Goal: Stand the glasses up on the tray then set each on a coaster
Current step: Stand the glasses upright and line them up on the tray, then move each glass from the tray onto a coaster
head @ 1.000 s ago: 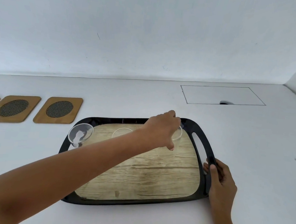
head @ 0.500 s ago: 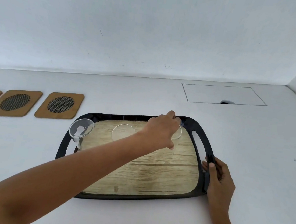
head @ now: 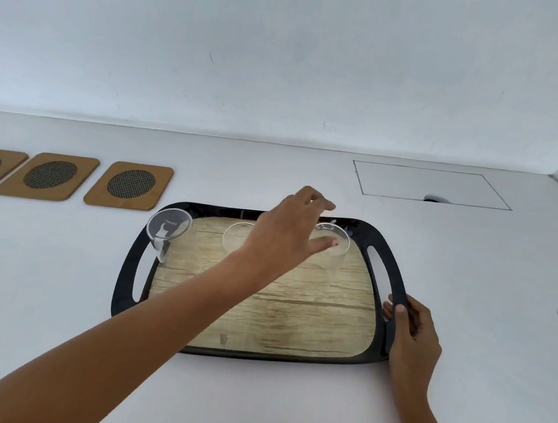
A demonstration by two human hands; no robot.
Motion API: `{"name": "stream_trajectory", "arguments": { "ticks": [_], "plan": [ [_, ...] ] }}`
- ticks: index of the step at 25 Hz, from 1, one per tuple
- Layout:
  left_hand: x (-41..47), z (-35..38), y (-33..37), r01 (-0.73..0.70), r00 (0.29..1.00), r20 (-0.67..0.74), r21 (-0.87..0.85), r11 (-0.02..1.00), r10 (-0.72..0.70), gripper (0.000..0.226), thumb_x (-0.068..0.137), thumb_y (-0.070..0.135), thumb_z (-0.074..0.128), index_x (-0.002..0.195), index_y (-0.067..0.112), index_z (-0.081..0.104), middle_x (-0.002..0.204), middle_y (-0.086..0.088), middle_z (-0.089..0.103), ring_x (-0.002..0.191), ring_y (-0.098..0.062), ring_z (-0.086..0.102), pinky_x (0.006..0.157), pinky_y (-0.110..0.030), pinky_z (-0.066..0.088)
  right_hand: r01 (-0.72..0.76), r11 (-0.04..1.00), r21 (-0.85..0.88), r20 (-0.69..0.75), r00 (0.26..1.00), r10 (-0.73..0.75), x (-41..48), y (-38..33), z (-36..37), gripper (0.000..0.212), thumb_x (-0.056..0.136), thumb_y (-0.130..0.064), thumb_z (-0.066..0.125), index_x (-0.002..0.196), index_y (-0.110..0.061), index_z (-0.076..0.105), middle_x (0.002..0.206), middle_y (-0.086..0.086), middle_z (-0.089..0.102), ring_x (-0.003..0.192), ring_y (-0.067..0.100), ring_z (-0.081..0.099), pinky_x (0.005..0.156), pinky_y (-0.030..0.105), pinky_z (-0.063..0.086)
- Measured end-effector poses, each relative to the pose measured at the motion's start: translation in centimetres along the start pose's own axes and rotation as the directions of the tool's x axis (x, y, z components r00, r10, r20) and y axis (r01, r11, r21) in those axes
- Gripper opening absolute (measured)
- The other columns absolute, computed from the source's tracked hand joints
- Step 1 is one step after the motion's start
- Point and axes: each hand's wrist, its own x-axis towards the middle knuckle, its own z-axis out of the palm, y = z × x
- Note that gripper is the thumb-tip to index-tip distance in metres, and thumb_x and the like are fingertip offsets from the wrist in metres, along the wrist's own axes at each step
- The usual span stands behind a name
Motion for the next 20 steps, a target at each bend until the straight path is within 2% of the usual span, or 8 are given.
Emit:
{"name": "stream_trajectory", "arguments": {
  "ticks": [2, 3, 6, 9, 11, 15, 17, 20],
  "plan": [
    [-1.2, -1.1, -0.9, 0.045, 0.994, -0.093, -0.058, 0.997, -0.05, 0.048, 0.087, 0.049, 0.06, 0.128, 0.025, 0.055, 0.128, 0.011, 0.051, 0.112, -0.009, 0.054, 0.084, -0.03, 0.049, 0.021, 0.998, -0.056, -0.002, 1.0, -0.021, 0.2, -0.3, 0.0, 0.016, 0.097, -0.016, 0.052, 0.109, -0.023, 0.061, 0.092, -0.016, 0.073, 0.091, 0.01, 0.071, 0.079, 0.012, 0.051],
    [-1.9, -1.7, -1.5, 0.073, 0.987, -0.14, -0.076, 0.995, -0.083, 0.046, 0.088, 0.05, 0.058, 0.127, 0.026, 0.057, 0.126, 0.012, 0.052, 0.111, -0.008, 0.054, 0.082, -0.027, 0.047, 0.038, 0.994, -0.099, 0.006, 0.999, -0.037, 0.3, -0.5, 0.0, 0.017, 0.096, -0.015, 0.052, 0.11, -0.023, 0.06, 0.092, -0.013, 0.073, 0.091, 0.013, 0.071, 0.077, 0.014, 0.05],
    [-4.1, -3.4, -3.8, 0.132, 0.951, -0.263, -0.131, 0.983, -0.163, 0.041, 0.09, 0.048, 0.057, 0.123, 0.024, 0.06, 0.124, 0.01, 0.056, 0.114, -0.009, 0.054, 0.089, -0.028, 0.047, 0.089, 0.963, -0.254, 0.005, 0.996, -0.091, 0.2, -1.3, 0.3, 0.026, 0.092, -0.008, 0.055, 0.117, -0.016, 0.056, 0.101, 0.006, 0.069, 0.096, 0.028, 0.064, 0.08, 0.028, 0.042],
    [-6.4, -4.9, -6.7, 0.167, 0.903, -0.375, -0.141, 0.976, -0.209, 0.038, 0.09, 0.043, 0.06, 0.12, 0.021, 0.061, 0.122, 0.006, 0.058, 0.117, -0.012, 0.052, 0.098, -0.03, 0.043, 0.207, 0.84, -0.501, -0.074, 0.957, -0.28, -1.1, -2.1, 1.6, 0.039, 0.083, 0.005, 0.06, 0.121, -0.001, 0.054, 0.118, 0.024, 0.055, 0.106, 0.042, 0.047, 0.083, 0.027, 0.028],
    [-7.8, -5.4, -8.4, 0.196, 0.872, -0.428, -0.141, 0.97, -0.238, 0.04, 0.088, 0.043, 0.062, 0.121, 0.019, 0.061, 0.123, 0.004, 0.058, 0.115, -0.012, 0.05, 0.101, -0.033, 0.042, 0.301, 0.737, -0.605, -0.082, 0.897, -0.434, -3.0, -2.9, 2.8, 0.041, 0.078, 0.009, 0.061, 0.118, 0.002, 0.055, 0.121, 0.027, 0.049, 0.107, 0.042, 0.04, 0.087, 0.037, 0.03],
    [-10.4, -5.8, -11.5, 0.247, 0.849, -0.405, -0.265, 0.932, -0.34, 0.057, 0.082, 0.048, 0.067, 0.13, 0.02, 0.052, 0.131, 0.0, 0.048, 0.122, -0.01, 0.043, 0.098, -0.026, 0.038, 0.404, 0.661, -0.632, 0.023, 0.863, -0.505, -8.6, -4.0, 6.8, 0.04, 0.078, 0.004, 0.062, 0.116, -0.005, 0.057, 0.123, 0.019, 0.047, 0.103, 0.036, 0.039, 0.086, 0.053, 0.039],
    [-11.3, -5.7, -12.6, 0.265, 0.851, -0.358, -0.337, 0.904, -0.383, 0.068, 0.077, 0.049, 0.071, 0.134, 0.021, 0.046, 0.135, 0.0, 0.043, 0.119, -0.006, 0.039, 0.094, -0.022, 0.034, 0.496, 0.641, -0.585, 0.137, 0.84, -0.525, -11.6, -4.0, 9.2, 0.035, 0.081, 0.002, 0.065, 0.114, -0.006, 0.059, 0.119, 0.016, 0.049, 0.103, 0.031, 0.041, 0.088, 0.046, 0.041],
    [-11.7, -4.9, -13.8, 0.283, 0.875, -0.269, -0.39, 0.876, -0.402, 0.08, 0.071, 0.043, 0.08, 0.137, 0.018, 0.041, 0.136, -0.004, 0.041, 0.112, -0.003, 0.039, 0.094, -0.012, 0.032, 0.598, 0.619, -0.51, 0.296, 0.797, -0.526, -15.3, -3.7, 12.0, 0.02, 0.088, -0.012, 0.059, 0.108, -0.01, 0.063, 0.113, 0.011, 0.056, 0.106, 0.025, 0.044, 0.092, 0.029, 0.025]
  ]
}}
